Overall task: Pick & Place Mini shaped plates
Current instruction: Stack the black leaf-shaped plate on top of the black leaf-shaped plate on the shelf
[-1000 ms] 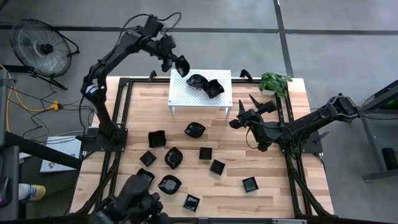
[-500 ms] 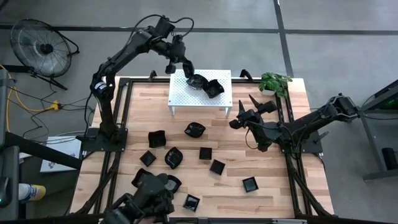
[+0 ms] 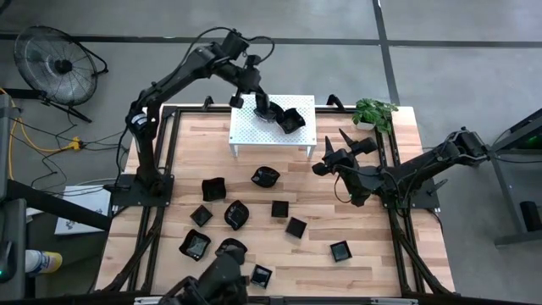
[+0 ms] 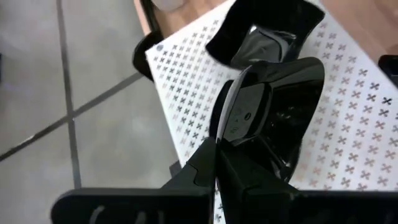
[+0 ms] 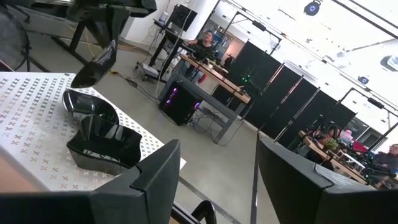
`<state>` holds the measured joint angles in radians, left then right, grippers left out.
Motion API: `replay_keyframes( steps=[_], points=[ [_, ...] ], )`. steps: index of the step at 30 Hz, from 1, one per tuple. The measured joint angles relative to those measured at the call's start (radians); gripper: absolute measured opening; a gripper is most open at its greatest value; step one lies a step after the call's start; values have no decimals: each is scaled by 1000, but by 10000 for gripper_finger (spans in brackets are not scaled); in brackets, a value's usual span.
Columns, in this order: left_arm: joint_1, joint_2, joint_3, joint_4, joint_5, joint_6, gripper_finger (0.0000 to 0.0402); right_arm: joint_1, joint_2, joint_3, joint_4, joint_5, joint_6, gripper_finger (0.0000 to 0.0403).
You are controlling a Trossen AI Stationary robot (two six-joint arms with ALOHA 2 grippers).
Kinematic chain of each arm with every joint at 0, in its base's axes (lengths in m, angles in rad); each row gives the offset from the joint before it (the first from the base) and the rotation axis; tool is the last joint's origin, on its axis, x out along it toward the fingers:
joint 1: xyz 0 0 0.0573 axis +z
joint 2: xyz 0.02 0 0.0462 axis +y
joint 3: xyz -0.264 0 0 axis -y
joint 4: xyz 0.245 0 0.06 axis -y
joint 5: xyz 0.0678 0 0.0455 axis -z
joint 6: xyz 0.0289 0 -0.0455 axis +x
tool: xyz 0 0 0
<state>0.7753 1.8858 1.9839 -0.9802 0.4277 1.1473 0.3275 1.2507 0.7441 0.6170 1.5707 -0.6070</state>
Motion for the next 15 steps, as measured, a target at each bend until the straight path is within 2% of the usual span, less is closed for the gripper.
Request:
replay_keyframes(
  steps=[5,15],
  points=[
    [-32,0,0,1,-104,1,0,0,0,0,0,0,-1,209],
    [-29,31,-2,11,-145,8,0,1,0,0,0,0,0,209]
  ],
)
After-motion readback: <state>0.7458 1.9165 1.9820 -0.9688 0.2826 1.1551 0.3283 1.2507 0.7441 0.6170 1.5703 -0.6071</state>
